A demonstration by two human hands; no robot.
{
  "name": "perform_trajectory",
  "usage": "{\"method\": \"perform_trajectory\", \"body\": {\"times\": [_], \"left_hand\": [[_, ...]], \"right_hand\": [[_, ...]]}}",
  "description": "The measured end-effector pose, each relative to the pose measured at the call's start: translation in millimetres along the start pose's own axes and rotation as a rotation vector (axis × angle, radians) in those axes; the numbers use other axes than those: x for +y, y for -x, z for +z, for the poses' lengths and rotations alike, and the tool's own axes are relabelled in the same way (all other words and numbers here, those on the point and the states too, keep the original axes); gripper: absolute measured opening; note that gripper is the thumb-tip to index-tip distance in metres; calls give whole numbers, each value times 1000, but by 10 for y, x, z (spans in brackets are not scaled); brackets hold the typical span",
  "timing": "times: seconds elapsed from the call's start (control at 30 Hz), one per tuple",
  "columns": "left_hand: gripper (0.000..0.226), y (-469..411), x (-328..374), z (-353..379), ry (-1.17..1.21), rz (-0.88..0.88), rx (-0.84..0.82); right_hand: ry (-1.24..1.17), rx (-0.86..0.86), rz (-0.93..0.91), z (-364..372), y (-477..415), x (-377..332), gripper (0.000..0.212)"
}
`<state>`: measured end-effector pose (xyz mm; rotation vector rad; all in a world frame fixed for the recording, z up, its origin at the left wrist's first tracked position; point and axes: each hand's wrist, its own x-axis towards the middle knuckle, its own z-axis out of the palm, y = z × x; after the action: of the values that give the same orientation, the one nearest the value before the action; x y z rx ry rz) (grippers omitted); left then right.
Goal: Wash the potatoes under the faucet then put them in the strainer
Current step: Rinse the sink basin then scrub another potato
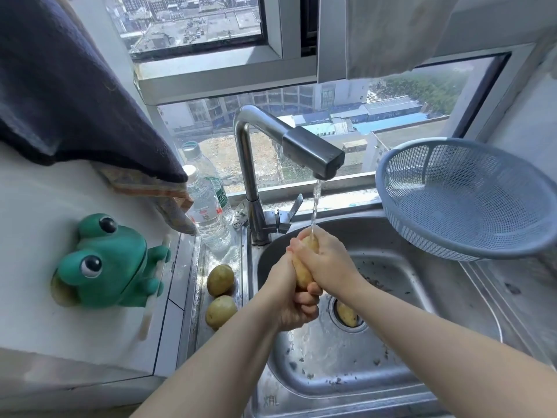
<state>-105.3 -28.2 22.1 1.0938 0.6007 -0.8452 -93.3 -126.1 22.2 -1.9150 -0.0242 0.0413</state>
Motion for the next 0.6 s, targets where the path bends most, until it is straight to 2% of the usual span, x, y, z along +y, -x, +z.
{"method": "perform_trajectory", "body": {"times": [0.23, 0.3, 0.43, 0.53, 0.6], "left_hand": [[67, -31, -58, -25, 8, 42, 29], [71, -33, -57, -82, 51, 20, 16], [74, -6, -23, -200, 146, -85, -85], [72, 31, 3, -226, 165, -157, -163], [70, 40, 8, -224, 160, -184, -189]], "right_hand": [[-352, 83, 295, 87, -37, -60, 45], [-526, -12, 389, 64, -53, -62, 44], [-876, -328, 454, -93, -35, 5, 33], [-902, -494, 444, -244, -33, 51, 33], [-857, -534, 431, -282, -36, 35, 32]]}}
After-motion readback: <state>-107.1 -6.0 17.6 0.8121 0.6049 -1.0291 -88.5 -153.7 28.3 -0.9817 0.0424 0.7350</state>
